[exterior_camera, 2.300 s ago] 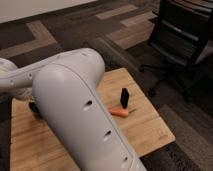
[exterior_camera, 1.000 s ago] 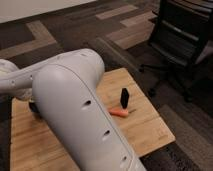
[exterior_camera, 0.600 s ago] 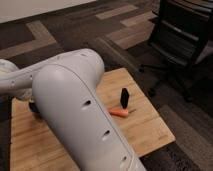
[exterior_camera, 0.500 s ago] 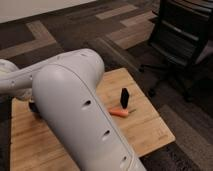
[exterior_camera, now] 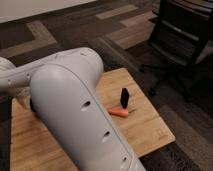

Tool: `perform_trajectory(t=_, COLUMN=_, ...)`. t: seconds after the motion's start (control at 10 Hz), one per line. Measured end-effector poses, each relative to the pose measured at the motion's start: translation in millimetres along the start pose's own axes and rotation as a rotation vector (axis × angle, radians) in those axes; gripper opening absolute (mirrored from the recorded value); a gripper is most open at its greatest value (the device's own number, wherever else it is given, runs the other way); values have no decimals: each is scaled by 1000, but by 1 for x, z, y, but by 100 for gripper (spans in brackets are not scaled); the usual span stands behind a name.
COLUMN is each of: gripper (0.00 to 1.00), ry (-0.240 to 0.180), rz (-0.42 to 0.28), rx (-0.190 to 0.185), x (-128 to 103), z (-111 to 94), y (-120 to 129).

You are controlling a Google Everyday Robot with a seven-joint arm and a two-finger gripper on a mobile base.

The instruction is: Place the ceramic cup in the ceramic bowl

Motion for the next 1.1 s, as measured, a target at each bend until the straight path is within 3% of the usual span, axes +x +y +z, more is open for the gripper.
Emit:
perform_trajectory(t=0.1, gripper=80, ry=-21, rz=-7, rx=6, x=-7, z=-14, y=-2)
perform_trajectory(t=0.3, gripper=80, ry=-63, rz=17, rx=-33, x=-9, z=-34, y=-6)
perform_trajectory(t=0.5, gripper=80, ry=-91, rz=30, rx=-108, x=-6, z=-42, y=-6)
perform_trajectory(t=0.7, gripper=80, ry=-156, rz=49, rx=-221, x=-2, z=-49, y=-9)
perform_trajectory(t=0.8, gripper=80, ry=-169, rz=52, rx=-246, x=1, z=-52, y=-12)
perform_trajectory(t=1.1, gripper=80, ry=-182, rz=62, rx=-271, x=3, z=-53, y=-12)
